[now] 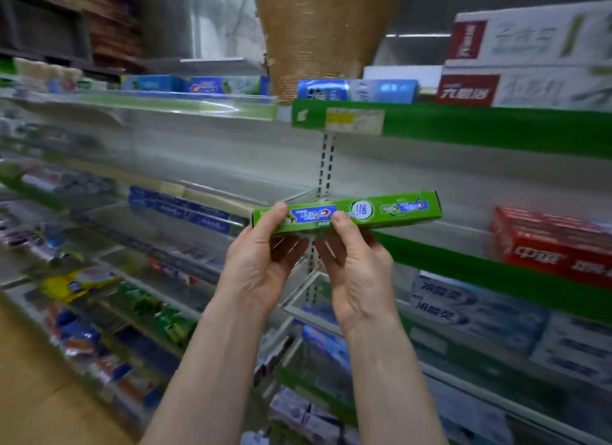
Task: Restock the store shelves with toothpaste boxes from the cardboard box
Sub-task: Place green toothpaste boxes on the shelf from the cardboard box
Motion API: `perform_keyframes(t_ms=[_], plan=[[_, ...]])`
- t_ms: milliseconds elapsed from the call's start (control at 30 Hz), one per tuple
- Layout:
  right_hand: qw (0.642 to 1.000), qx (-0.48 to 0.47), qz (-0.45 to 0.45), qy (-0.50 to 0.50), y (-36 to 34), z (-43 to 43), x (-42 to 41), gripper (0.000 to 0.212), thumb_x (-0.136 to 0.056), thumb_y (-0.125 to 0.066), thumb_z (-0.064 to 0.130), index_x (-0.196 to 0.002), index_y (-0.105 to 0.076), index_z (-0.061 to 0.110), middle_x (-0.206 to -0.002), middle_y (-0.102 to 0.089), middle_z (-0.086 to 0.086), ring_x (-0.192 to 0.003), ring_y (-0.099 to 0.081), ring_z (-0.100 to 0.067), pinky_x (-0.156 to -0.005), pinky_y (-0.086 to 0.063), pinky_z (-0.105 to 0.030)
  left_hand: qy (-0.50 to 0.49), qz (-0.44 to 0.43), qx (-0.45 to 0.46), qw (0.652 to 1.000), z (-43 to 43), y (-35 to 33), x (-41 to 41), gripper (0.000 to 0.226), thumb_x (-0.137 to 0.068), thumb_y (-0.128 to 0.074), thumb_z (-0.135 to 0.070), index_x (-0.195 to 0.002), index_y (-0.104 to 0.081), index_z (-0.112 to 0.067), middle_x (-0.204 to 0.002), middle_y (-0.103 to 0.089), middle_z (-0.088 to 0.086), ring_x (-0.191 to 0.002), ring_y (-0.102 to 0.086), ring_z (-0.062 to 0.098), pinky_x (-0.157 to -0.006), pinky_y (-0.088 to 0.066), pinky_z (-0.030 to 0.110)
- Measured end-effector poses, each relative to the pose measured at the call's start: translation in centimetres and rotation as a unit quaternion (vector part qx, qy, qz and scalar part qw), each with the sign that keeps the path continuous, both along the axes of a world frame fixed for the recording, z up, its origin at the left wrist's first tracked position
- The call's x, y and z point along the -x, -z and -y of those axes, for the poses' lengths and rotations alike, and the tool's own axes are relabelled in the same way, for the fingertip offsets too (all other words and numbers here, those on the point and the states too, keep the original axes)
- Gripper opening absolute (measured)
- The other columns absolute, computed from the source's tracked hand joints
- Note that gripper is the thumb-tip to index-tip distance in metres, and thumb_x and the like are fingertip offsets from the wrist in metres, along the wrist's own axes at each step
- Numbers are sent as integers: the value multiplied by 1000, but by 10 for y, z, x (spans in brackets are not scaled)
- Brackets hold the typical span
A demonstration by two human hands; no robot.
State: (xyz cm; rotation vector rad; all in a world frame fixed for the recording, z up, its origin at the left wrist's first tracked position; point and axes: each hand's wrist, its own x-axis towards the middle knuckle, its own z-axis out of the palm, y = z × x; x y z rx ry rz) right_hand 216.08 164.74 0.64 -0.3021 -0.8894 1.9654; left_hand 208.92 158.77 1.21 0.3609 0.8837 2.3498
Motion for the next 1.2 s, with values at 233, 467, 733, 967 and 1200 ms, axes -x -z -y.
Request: perform_keyframes(t_ms=[233,467,733,967,1200], plan=[[996,26,-39,72,-13,-59,-7,11,-86,-65,5,-95,-62,11,-96,-68,-9,-83,-66,-16,-72,-56,-24,51,-53,52,996,-80,-26,10,18,-83,-69,-16,-96,-60,-8,-76,-65,9,-56,-64,13,-51,-54,21],[990,45,-21,134,-28,-119,-1,6,-88,-65,8,-90,-61,11,-87,-65,-10,-78,-64,-18,-67,-58,-26,129,-95,102,982,-151,-46,33,41,-81,-73,-19,-115,-55,-4,-84,-64,10,-70,-63,18,-56,-59,28],[971,30,60,231,-39,-188,-26,22,-94,-57,11,-115,-50,13,-96,-63,-12,-96,-63,-32,-81,-53,-42,156,-168,214,949,-204,-54,84,41,-78,-76,-34,-107,-59,-9,-99,-64,14,-68,-59,22,-48,-50,27],[889,-78,360,272,-48,-227,-42,38,-91,-61,39,-122,-51,20,-109,-63,-3,-70,-68,-16,-51,-47,-24,232,-225,283,903,-235,-48,94,33,-92,-55,-46,-90,-51,-13,-78,-53,9,-53,-45,18,-50,-39,23],[879,-113,405,224,-73,-257,-65,13,-97,-50,13,-86,-56,17,-83,-62,-9,-60,-62,-20,-46,-50,-25,277,-231,280,890,-264,-55,87,15,-96,-49,-13,-109,-56,-9,-90,-54,13,-70,-55,20,-48,-51,27]])
